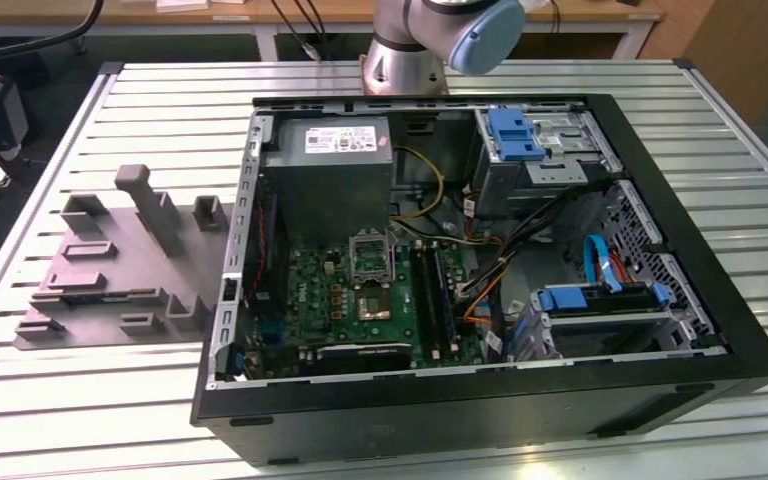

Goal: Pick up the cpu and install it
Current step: 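Pick up the cpu and move it towards the insertion slot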

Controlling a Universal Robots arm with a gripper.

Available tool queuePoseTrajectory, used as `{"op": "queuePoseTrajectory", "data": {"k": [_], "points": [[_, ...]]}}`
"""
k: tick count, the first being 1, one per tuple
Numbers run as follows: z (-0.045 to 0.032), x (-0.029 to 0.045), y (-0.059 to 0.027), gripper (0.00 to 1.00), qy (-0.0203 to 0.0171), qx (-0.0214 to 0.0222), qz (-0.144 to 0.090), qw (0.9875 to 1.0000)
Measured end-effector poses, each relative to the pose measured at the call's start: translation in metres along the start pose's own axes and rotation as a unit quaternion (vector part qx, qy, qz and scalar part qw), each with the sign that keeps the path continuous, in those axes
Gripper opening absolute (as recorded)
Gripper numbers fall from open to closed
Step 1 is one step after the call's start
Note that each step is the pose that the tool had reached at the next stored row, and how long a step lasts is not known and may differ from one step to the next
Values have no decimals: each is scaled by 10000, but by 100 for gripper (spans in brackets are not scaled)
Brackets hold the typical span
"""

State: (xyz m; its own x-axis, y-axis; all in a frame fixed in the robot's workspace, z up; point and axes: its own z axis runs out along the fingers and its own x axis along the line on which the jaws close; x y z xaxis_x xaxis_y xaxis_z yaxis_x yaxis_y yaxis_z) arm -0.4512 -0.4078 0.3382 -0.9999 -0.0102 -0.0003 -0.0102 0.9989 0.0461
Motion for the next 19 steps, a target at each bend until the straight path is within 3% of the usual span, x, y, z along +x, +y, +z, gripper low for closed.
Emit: {"op": "queuePoseTrajectory", "data": {"k": [12, 19], "points": [[-132, 0, 6, 47, 0, 0, 0, 10000], [-145, 0, 7, 47, 1, 0, 0, 10000]]}}
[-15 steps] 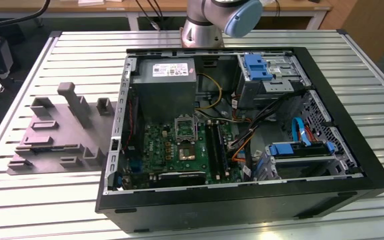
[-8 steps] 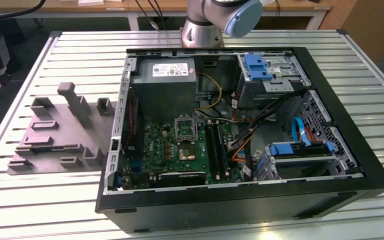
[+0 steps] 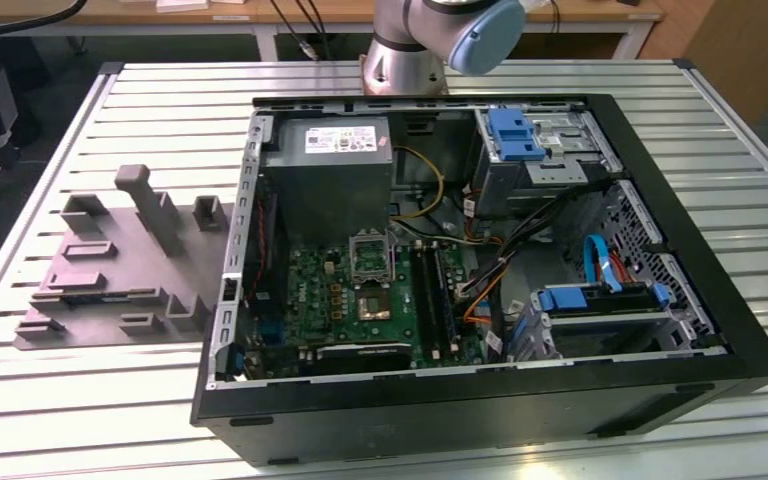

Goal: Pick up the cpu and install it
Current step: 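Pick up the cpu and move it towards the insertion slot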

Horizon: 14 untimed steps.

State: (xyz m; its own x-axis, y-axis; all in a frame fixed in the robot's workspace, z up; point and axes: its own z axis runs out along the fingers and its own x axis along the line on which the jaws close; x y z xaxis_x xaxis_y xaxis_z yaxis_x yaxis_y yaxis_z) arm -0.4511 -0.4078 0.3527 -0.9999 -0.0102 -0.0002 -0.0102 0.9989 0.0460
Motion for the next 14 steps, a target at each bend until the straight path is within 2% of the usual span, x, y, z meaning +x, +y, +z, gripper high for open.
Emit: {"op": "queuePoseTrajectory", "data": {"k": [14], "points": [[-66, 0, 3, 47, 0, 0, 0, 10000]]}}
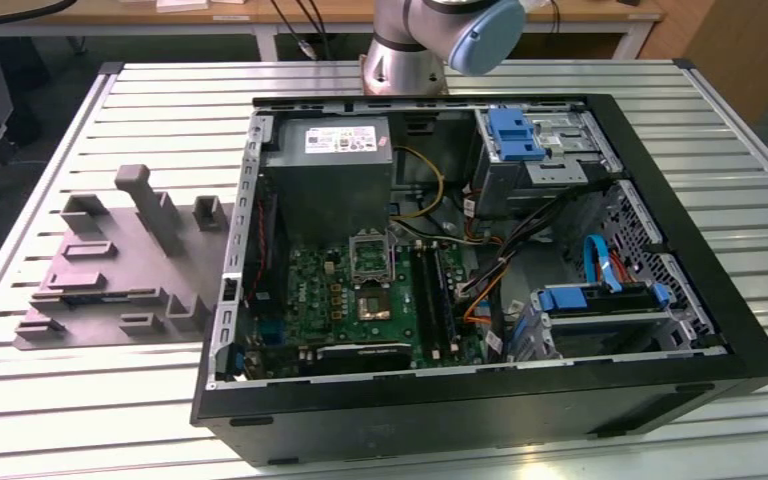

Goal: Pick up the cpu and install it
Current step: 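Pick up the cpu and move it towards the insertion slot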

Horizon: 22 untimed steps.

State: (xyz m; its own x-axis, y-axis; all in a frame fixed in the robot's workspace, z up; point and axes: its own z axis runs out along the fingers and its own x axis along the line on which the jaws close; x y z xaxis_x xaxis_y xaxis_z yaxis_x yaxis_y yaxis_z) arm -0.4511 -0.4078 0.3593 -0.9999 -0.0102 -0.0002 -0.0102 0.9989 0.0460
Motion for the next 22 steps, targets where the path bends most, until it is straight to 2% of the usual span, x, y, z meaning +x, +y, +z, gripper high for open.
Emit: {"op": "queuePoseTrajectory", "data": {"k": [22], "points": [[-116, 0, 6, 47, 0, 1, 0, 10000]]}}
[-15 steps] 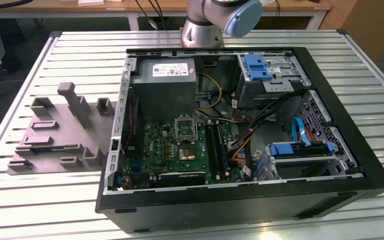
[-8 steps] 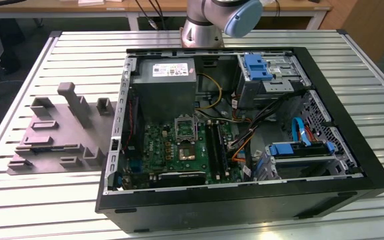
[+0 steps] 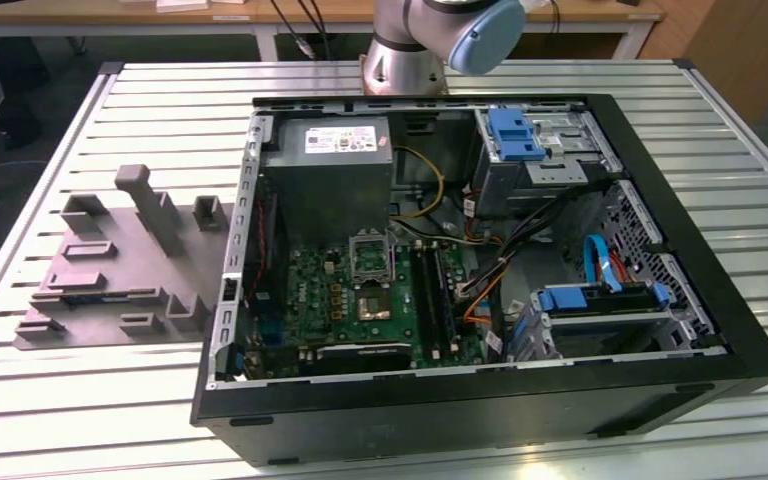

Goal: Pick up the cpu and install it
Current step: 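Pick up the cpu and move it towards the insertion slot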

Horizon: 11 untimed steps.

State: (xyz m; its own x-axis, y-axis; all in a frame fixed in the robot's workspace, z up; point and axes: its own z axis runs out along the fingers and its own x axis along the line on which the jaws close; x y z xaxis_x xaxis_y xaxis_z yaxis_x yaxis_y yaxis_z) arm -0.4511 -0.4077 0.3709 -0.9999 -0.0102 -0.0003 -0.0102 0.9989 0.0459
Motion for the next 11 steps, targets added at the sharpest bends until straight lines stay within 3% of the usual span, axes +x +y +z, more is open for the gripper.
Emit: {"op": "queuePoseTrajectory", "data": {"k": [11], "points": [[-52, 0, 3, 47, 0, 3, 0, 10000]]}}
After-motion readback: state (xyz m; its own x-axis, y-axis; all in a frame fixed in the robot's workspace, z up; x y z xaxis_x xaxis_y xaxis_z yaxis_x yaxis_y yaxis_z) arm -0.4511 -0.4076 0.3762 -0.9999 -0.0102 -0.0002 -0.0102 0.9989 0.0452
